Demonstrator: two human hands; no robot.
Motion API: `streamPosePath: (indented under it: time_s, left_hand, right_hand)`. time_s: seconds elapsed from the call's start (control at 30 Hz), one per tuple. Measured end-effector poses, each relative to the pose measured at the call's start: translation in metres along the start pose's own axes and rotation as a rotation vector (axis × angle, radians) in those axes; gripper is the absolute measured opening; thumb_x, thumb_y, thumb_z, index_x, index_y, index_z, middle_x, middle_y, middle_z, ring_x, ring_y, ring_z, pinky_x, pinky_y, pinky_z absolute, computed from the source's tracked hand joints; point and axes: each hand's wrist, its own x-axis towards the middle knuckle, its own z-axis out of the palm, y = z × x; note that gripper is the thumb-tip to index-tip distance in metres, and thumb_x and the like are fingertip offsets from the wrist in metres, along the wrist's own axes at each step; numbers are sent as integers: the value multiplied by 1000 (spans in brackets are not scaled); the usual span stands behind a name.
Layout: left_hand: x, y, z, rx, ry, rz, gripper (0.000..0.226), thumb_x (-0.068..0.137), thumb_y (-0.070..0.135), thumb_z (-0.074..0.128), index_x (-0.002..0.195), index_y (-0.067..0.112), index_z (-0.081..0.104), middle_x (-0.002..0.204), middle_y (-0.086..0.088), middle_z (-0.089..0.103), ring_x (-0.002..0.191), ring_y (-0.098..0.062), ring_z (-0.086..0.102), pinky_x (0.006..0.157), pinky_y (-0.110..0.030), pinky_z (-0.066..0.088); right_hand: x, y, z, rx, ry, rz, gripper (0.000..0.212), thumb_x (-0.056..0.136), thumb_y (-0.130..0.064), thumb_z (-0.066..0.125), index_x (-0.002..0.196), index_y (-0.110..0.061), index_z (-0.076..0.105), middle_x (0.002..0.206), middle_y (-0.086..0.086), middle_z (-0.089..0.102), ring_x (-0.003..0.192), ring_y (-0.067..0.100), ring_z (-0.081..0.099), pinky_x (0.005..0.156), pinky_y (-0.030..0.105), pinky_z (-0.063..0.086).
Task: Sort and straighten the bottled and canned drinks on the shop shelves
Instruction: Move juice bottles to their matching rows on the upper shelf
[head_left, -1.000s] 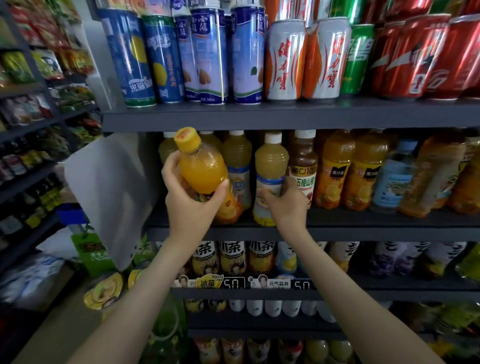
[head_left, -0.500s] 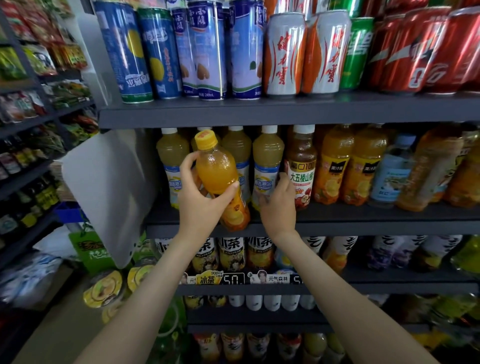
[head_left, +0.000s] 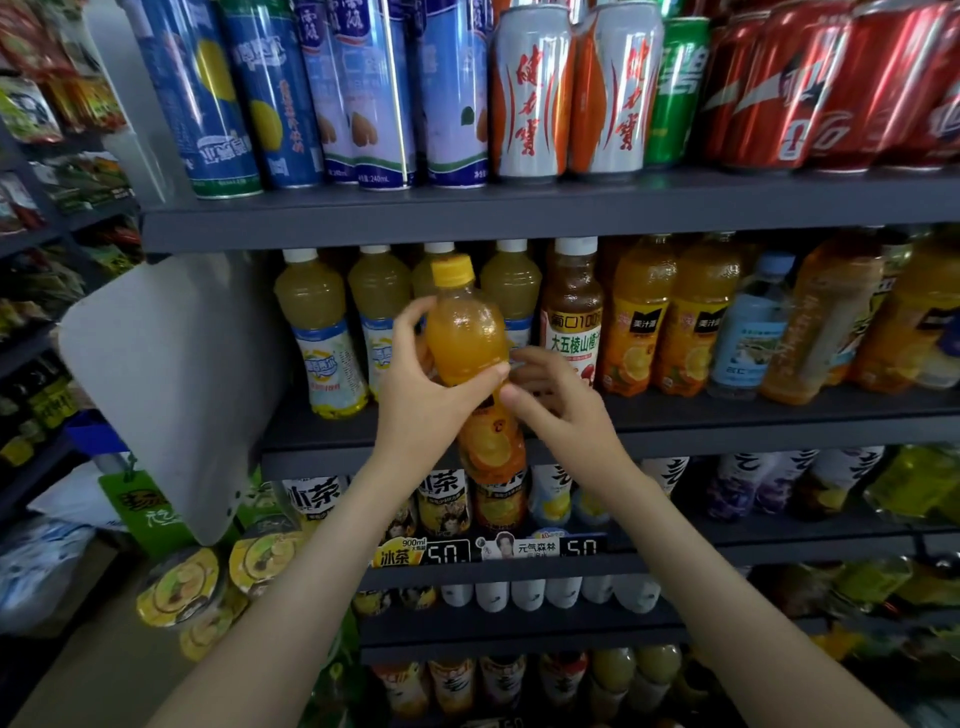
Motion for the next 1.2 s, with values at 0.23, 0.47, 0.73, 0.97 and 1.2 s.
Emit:
streamPosePath:
  time_s: [0.23, 0.47, 0.73, 0.97, 1.2]
  left_hand:
    - [8, 14, 49, -92, -234, -88, 73, 70, 26, 83, 126, 36, 38, 116, 8, 59, 99, -5, 63, 81, -25, 56]
    - [9, 8, 89, 79, -219, -14, 61, 84, 51, 58, 134, 20, 43, 124, 6, 55, 111, -5, 54, 93, -22, 46]
    - [27, -8, 128, 581, -21, 138, 76, 87, 23, 65, 146, 5, 21, 148, -14, 29, 138, -27, 25, 112, -34, 27]
    - [42, -6, 154, 837, 102, 60, 90, 83, 36, 69, 146, -1, 17, 141, -20, 30, 126, -32, 31, 104, -38, 29]
    - [30, -9, 151, 510, 97, 64, 81, 79, 24, 74, 143, 13, 26, 137, -18, 34, 127, -32, 34, 105, -40, 35]
  right_hand:
    - [-13, 1, -35, -113, 65, 84, 41, 79, -29, 76, 111, -27, 50, 95, -20, 59, 82, -18, 56, 67, 4, 44]
    - [-33, 20, -79, 4, 335, 187, 34, 75, -30, 79, 102, -31, 59, 94, -15, 68, 88, -2, 64, 74, 20, 53]
    - [-37, 33, -115, 79, 545, 195, 30, 74, -27, 80, 94, -38, 60, 96, -13, 69, 94, 8, 65, 88, 43, 54]
    - [-41, 43, -117, 94, 514, 177, 32, 75, -24, 80, 98, -35, 62, 98, -8, 70, 95, 9, 65, 88, 43, 54]
    - [-40, 47, -117, 141, 509, 153, 31, 78, -19, 78, 99, -35, 61, 99, -11, 69, 95, 5, 64, 90, 39, 54]
